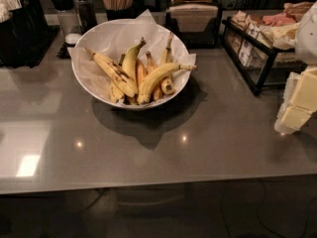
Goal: Pick banana from white bowl
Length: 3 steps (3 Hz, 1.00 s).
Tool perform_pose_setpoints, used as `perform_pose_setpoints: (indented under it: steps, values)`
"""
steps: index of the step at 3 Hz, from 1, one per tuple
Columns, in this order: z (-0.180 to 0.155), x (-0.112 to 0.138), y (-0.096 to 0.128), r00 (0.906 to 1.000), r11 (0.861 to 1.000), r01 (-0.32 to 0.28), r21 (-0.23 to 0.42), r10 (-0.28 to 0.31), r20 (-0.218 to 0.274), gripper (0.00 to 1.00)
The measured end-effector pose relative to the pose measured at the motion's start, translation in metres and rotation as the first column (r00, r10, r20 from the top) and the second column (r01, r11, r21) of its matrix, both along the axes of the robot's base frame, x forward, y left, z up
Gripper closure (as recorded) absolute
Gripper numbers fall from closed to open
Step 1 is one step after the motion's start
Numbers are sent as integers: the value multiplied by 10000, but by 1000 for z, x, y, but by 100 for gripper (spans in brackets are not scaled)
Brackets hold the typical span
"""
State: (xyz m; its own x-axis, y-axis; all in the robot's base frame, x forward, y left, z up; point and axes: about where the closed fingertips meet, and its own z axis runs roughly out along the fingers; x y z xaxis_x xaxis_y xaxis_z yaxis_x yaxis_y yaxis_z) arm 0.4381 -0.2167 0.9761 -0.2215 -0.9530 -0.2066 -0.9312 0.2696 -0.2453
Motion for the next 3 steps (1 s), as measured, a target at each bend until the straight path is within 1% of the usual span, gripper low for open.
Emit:
perform_pose_setpoints:
  steps: [1,2,3]
  values:
    - [0,0,0,10000,10000,0,1,0,1,0]
    - [4,21,24,9994,9981,-70,604,49,352,0]
    - [9,59,62,9983,9864,-509,1565,460,348,0]
